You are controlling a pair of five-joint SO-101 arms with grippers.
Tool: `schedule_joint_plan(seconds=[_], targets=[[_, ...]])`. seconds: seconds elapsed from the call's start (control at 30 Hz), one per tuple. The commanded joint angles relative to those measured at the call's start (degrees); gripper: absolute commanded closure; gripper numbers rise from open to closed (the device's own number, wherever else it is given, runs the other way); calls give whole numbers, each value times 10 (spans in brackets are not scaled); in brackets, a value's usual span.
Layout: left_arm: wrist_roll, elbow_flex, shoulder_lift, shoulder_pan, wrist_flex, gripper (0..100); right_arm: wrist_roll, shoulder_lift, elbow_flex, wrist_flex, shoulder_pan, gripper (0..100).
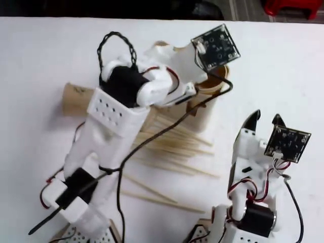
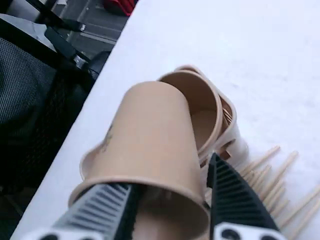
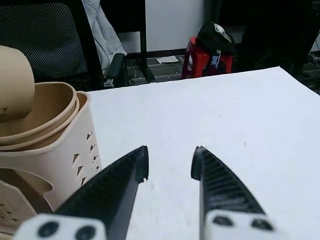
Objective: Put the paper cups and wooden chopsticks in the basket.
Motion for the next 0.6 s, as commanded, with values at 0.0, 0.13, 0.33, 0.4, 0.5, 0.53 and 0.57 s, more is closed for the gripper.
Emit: schedule_joint_plan(seconds=[0.0, 0.13, 0.33, 0.4, 0.5, 0.53, 0.57], targets=[[7, -1, -22, 1, -57, 793, 0, -4, -4, -14, 0, 851], [7, 3, -22, 16, -73, 793, 0, -4, -4, -14, 0, 851], [55, 4, -22, 16, -132, 793, 0, -4, -4, -14, 0, 851], [63, 4, -22, 16, -141, 793, 0, -4, -4, -14, 0, 851], [63, 0, -28, 15, -133, 797, 0, -4, -4, -13, 0, 851], [63, -2, -29, 13, -123, 797, 0, -4, -4, -13, 0, 851], [63, -5, -35, 8, -109, 797, 0, -4, -4, -13, 0, 851]])
